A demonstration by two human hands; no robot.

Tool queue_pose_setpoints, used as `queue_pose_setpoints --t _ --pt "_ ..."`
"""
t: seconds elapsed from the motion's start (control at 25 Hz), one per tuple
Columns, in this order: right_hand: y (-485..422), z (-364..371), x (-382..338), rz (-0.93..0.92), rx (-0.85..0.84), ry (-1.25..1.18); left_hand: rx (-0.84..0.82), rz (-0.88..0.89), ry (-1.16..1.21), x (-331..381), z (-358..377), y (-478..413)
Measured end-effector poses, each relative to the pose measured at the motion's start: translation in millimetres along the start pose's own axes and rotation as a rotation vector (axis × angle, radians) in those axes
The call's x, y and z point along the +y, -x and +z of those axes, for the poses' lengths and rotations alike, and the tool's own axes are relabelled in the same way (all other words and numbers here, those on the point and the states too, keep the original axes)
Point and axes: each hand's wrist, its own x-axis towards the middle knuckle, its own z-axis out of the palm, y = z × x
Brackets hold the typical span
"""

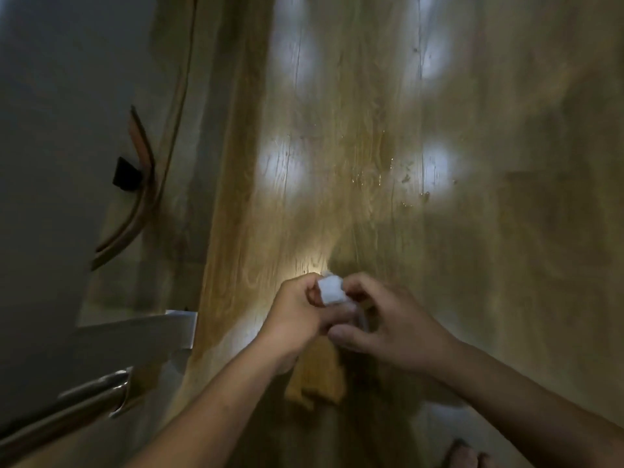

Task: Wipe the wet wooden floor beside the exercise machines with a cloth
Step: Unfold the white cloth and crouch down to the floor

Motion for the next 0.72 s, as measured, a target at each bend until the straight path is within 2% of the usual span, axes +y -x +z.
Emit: queue_pose_setpoints --t 0.12,0.2,0.28,0.4,0.52,0.56,0.64,0.72 --pt "-19 6 22 0.017 0.126 0.006 -0.089 0.078 0.066 -6 1 -40" --pt "-25 0 28 -0.015 0.223 0.051 -0.077 0.132 0.034 -2 -4 -50" --pt "-27 -4 26 -0.022 0.244 0.086 -0.049 0.166 0.047 1 -9 -49" --pt "-26 9 12 0.012 0.289 -0.123 0.044 0.204 0.156 -6 -15 -33" --pt "-15 9 -2 0.138 0.397 -0.588 0.304 0.256 0.448 -19 -33 -10" --pt "-11 4 -1 0.199 0.438 -0.778 0.438 0.262 0.443 -25 -45 -5" --pt "0 -5 4 0.283 0.503 -1.014 0.678 0.243 0.266 -37 -72 7" --pt "5 -5 3 0.327 0.529 -1.081 0.776 0.23 0.06 -37 -85 17"
